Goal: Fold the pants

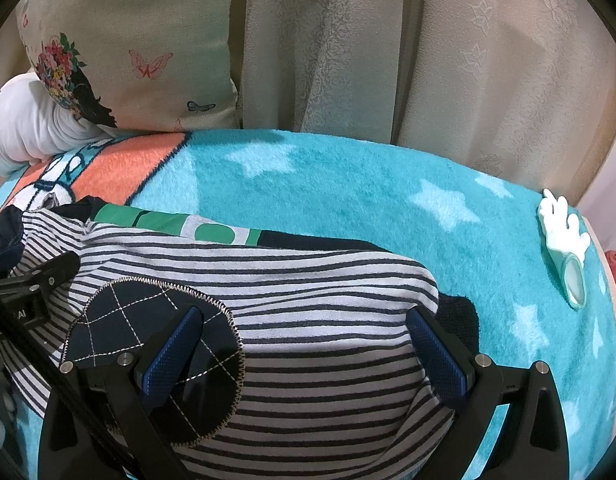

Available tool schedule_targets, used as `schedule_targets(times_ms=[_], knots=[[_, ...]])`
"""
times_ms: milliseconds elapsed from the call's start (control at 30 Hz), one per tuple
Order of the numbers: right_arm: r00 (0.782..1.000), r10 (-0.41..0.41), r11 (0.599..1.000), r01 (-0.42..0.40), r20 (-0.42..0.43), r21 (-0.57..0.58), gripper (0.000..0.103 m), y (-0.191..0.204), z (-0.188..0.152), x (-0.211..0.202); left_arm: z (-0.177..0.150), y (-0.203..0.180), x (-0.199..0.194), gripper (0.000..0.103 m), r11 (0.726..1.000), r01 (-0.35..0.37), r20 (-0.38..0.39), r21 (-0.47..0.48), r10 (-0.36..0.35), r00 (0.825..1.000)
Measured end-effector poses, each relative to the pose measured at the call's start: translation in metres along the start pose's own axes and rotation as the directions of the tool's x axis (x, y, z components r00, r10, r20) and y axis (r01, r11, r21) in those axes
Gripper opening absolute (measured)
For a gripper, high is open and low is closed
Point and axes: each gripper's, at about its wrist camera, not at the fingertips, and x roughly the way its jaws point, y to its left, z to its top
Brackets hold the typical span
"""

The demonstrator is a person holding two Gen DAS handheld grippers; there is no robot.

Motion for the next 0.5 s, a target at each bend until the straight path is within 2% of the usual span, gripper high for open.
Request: schedule_targets(times_ms=[500], knots=[[1.0,0.0,1.0,0.0,0.0,0.0,0.103,0.0009,-0.0002,0.0002,0.0003,0.0021,0.0013,0.103,1.0,-0.001,-0.001,0.001,0.001,1.0]])
